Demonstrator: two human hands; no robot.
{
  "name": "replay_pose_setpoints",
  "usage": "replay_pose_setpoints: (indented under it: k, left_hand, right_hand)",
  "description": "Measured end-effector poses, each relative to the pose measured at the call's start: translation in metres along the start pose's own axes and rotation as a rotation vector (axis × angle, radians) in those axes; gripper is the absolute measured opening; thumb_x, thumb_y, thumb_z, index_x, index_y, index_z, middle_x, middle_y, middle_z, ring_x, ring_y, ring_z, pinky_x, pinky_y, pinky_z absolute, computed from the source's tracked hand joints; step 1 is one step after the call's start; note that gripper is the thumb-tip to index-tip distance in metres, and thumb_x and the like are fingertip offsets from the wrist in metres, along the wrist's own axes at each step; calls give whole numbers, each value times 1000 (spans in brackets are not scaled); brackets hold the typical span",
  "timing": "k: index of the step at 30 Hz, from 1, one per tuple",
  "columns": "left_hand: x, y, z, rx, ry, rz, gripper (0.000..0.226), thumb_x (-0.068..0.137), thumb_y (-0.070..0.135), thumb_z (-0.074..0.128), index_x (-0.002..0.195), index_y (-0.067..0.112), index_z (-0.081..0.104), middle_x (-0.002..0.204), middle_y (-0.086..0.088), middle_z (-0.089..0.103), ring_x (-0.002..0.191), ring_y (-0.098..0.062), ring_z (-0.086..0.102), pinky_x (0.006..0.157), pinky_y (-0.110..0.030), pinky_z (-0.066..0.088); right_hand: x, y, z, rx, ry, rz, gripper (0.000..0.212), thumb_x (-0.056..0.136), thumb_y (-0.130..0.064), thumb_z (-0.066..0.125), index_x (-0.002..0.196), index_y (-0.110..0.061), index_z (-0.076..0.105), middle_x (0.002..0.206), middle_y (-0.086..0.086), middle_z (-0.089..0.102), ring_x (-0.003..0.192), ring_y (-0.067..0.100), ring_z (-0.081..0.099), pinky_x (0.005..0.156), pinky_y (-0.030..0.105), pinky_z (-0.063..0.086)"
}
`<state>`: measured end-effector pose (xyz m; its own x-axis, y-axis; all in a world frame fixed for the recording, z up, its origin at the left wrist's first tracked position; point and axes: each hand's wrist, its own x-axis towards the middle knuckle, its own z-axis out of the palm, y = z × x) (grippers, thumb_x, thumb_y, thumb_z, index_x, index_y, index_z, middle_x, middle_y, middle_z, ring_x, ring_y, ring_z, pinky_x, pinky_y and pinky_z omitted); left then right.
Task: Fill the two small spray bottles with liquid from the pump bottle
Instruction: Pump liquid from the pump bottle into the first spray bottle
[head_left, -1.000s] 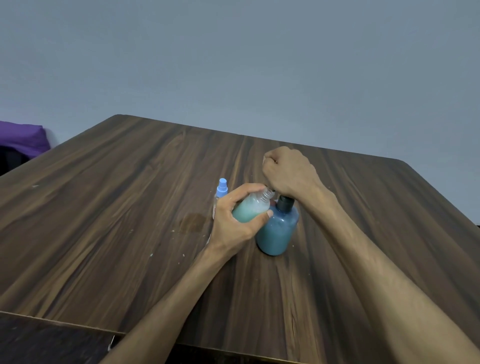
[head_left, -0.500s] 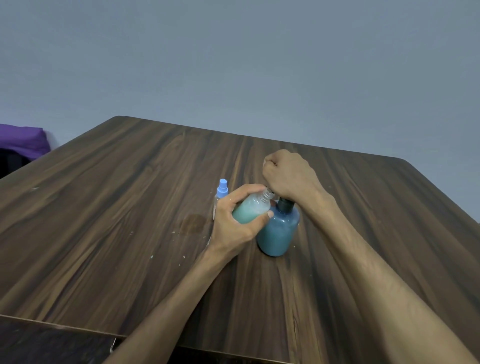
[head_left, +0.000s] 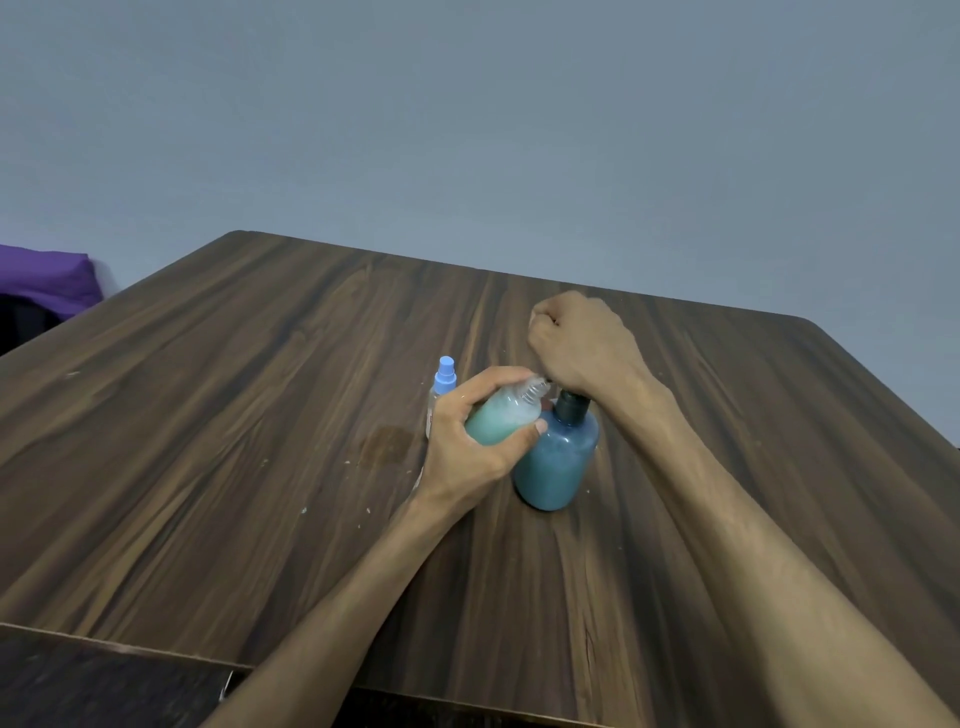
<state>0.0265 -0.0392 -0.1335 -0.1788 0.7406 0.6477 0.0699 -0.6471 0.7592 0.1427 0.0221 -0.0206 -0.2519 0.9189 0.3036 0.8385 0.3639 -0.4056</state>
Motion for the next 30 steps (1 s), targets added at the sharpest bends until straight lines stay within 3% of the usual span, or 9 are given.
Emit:
replay_pose_setpoints:
  k: [3, 7, 10, 14, 19, 24, 26, 30]
  left_hand:
    - [0, 0, 0, 14, 7, -7, 44, 77, -7, 82, 113, 15, 68, 105, 17, 75, 93, -4, 73, 84, -18, 55]
    - [0, 4, 0, 9, -18, 15, 53, 77, -18, 80, 111, 19, 68, 105, 20, 75, 93, -2, 74, 83, -16, 55]
    - [1, 5, 0, 10, 0, 20, 50, 76, -9, 80, 111, 24, 67, 105, 23, 75, 94, -2, 72, 84, -16, 55]
    - [0, 3, 0, -12, -13, 27, 53, 77, -18, 79, 111, 21, 68, 106, 16, 76, 95, -7, 76, 84, -18, 56]
    - [2, 4, -1, 0, -2, 25, 47, 77, -8, 79, 111, 21, 68, 104, 22, 75, 94, -3, 73, 85, -17, 55]
    - [1, 3, 0, 14, -11, 20, 49, 77, -16, 80, 111, 18, 68, 105, 15, 76, 94, -6, 75, 84, -19, 56]
    - [1, 0, 0, -4, -11, 20, 46, 78, -11, 80, 112, 18, 69, 106, 6, 77, 96, -12, 77, 86, -23, 58]
    - [1, 0, 0, 13, 10, 8, 42, 76, -4, 80, 112, 16, 69, 105, 8, 76, 95, -8, 74, 85, -21, 56]
  right_hand:
    - [-1, -1, 2, -27, -43, 15, 25, 88, -14, 45, 63, -13, 48, 62, -1, 54, 65, 26, 47, 59, 35, 34]
    - [1, 0, -3, 22, 27, -22, 26, 88, -13, 45, 63, -14, 45, 59, -3, 50, 62, 24, 44, 58, 35, 32]
    - [0, -3, 1, -16, -35, -1, 27, 89, -13, 44, 62, -14, 47, 62, -2, 52, 63, 24, 45, 64, 36, 35]
    - [2, 3, -4, 62, 39, -28, 23, 88, -13, 44, 66, -11, 47, 58, -1, 50, 66, 31, 54, 59, 34, 36]
    - [1, 0, 4, -17, -44, 3, 26, 88, -13, 45, 61, -14, 45, 62, 0, 53, 65, 27, 45, 57, 35, 31]
    - [3, -2, -6, 30, 27, -27, 27, 89, -12, 44, 62, -14, 42, 57, -3, 47, 64, 28, 51, 56, 34, 31]
    - [3, -1, -5, 12, 27, -19, 28, 89, -12, 44, 61, -15, 43, 57, -4, 49, 65, 28, 53, 56, 33, 31]
    - [0, -1, 3, -42, -41, 22, 25, 88, -14, 44, 64, -13, 49, 65, 0, 56, 72, 32, 51, 61, 36, 33]
